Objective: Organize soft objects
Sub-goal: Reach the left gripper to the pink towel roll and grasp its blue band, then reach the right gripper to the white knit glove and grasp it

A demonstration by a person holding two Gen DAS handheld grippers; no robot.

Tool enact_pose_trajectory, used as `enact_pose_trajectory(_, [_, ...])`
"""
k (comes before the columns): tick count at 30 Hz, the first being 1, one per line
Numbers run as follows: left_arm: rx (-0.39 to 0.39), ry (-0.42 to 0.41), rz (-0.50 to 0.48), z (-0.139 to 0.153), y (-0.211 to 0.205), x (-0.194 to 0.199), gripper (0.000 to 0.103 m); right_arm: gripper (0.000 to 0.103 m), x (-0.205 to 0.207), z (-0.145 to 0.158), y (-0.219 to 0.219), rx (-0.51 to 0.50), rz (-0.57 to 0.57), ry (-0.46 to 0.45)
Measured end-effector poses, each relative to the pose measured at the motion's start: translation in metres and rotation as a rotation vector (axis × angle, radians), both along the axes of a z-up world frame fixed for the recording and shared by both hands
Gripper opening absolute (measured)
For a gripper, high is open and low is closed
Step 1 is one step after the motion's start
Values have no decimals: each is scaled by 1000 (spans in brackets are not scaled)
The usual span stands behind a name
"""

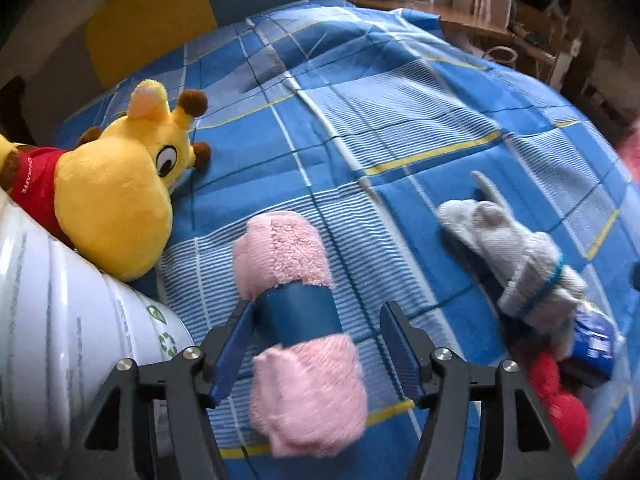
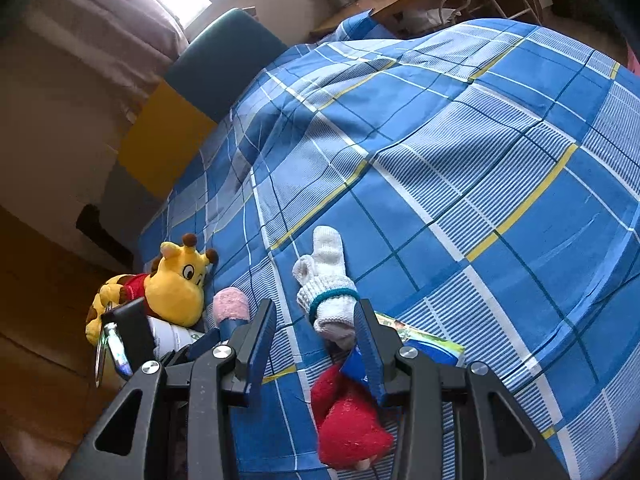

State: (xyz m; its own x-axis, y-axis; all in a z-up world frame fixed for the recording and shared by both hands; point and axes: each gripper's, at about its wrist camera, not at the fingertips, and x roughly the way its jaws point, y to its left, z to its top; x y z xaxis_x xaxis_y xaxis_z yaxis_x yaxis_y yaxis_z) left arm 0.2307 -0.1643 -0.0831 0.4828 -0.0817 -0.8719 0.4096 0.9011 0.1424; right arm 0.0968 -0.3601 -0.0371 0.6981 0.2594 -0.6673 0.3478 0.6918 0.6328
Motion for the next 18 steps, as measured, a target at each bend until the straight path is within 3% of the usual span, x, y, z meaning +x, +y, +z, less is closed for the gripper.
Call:
enact_pose_trajectory(1, [31,-16,-4,-2,-1,-1,37,40,0,0,0,-2,1,0])
enact_pose_trajectory(2, [85,-58,-35,-4,-4,-6,35,40,0,0,0,-5,-1,1])
enact_pose_trajectory(4, [71,-73,-86,-2,-2,-15,31,40,0,0,0,-9,-3,4])
enact_pose_trajectory(6, [8,-58,-102,5,6,-25,30,40,0,-1,1,-16,-4,7])
enact_pose_trajectory(11, [-235,20,-108,24,32,-69,31,40,0,0,0,-35,-9,9])
enact_pose_trajectory(13, [-250,25,-120,28,38,-93,31,40,0,-1,-2,-29,-16,14])
enact_pose_trajectory(18, [-190,-24,-138,22,50,-154,31,40,-6,-6,-15,19,-74,15])
